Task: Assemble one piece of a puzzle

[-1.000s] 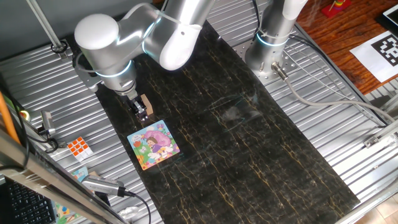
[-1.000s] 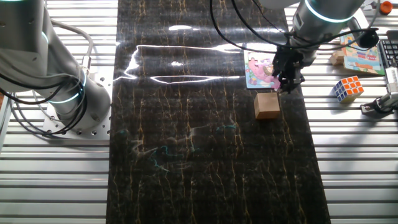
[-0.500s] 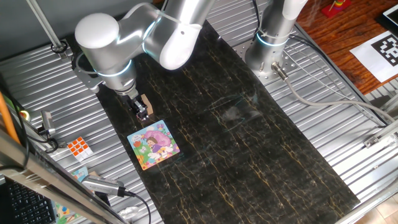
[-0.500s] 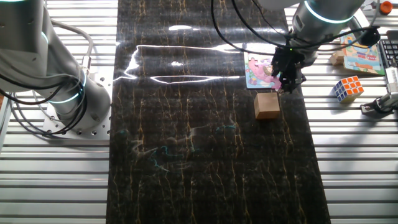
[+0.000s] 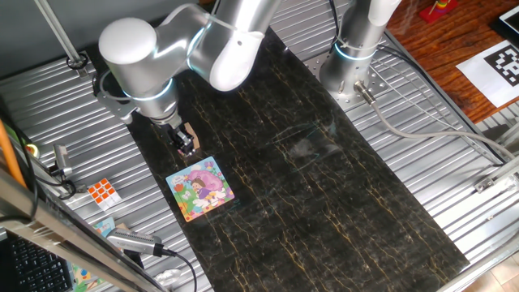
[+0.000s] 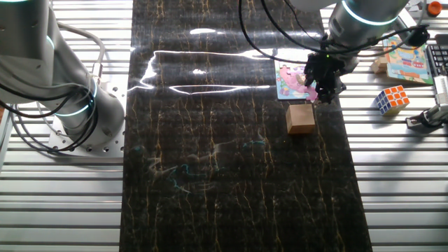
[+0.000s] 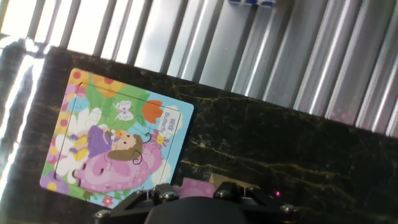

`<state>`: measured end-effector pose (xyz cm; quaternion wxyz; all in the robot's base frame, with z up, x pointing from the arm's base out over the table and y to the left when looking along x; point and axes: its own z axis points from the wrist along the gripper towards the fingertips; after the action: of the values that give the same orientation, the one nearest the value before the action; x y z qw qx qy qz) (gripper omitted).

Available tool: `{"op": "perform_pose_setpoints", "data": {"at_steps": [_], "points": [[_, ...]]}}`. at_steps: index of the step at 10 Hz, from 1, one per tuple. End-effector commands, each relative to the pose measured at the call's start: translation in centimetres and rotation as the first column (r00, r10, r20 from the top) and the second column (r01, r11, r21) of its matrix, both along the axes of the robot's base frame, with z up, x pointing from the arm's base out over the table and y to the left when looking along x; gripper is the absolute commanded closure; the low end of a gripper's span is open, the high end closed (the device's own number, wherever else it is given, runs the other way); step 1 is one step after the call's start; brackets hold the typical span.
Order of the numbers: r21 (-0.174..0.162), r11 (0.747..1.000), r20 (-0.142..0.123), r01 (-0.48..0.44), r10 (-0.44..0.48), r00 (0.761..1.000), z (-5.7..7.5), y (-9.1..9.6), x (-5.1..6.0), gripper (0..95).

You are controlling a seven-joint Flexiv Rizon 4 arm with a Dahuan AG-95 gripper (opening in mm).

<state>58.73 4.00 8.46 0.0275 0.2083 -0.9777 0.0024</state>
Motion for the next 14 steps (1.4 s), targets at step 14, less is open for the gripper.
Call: {"op": "perform_pose_setpoints", "data": {"at_steps": [14], "points": [[-0.005,0.996,-0.02,0.091,-0.091,0.996,-0.6,5.5,-2.7,57.0]]}}
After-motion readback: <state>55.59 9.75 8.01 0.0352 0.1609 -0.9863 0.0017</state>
